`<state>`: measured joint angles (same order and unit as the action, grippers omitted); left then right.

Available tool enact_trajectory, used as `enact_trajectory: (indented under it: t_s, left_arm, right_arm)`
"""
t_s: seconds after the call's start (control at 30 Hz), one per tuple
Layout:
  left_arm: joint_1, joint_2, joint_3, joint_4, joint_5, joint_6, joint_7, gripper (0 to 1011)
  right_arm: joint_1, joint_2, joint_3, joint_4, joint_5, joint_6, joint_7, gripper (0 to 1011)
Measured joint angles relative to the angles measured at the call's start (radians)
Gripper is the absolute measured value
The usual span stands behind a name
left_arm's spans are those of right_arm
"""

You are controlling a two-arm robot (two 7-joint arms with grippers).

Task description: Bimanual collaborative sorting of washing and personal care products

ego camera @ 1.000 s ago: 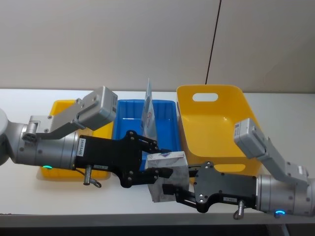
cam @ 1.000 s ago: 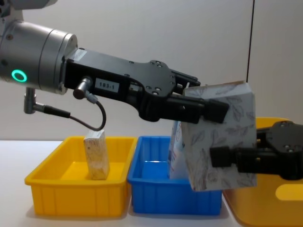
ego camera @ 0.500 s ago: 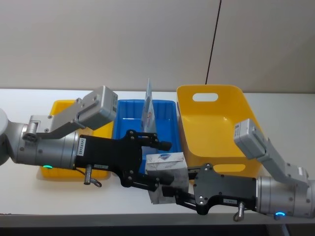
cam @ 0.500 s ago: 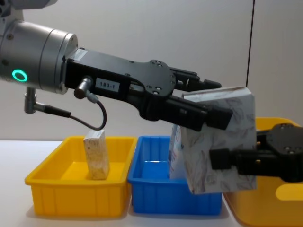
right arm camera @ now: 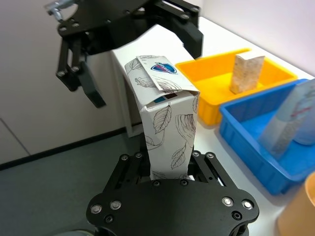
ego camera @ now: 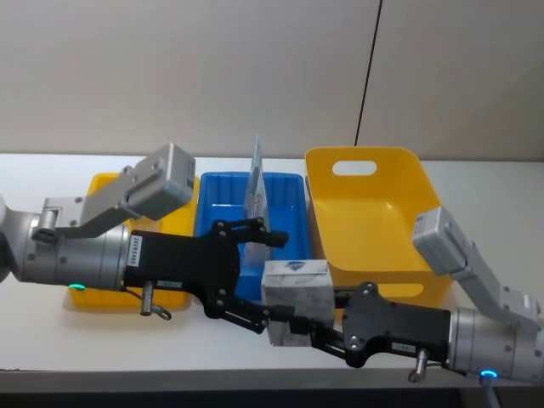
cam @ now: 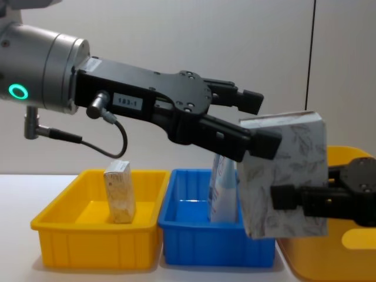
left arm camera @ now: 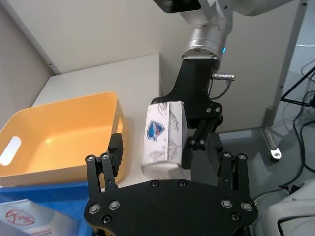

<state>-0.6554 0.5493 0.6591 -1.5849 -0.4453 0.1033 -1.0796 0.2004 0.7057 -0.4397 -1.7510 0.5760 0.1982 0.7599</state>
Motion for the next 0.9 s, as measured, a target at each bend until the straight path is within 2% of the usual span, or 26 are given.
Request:
enact_trajectory:
  t_s: [0.27, 0.53, 0.9]
  left_arm:
    - [0.032, 0.025, -0.033, -0.029, -0.023, 0.023, 0.054, 1001]
    - [0.062, 0.044, -0.060, -0.061, -0.044, 0.063, 0.118, 1001]
    - [0.127, 0.073, -0.099, -0.143, -0.064, 0.170, 0.268, 1001]
  right_arm:
    - [-0.039, 0.002, 0.030, -0.011, 0.013, -0.009, -0.068, 332]
    - [-0.097, -0.002, 0.072, -0.031, 0.028, -0.029, -0.164, 332]
    - [-0.167, -0.030, 0.131, -0.056, 0.032, -0.051, -0.313, 332]
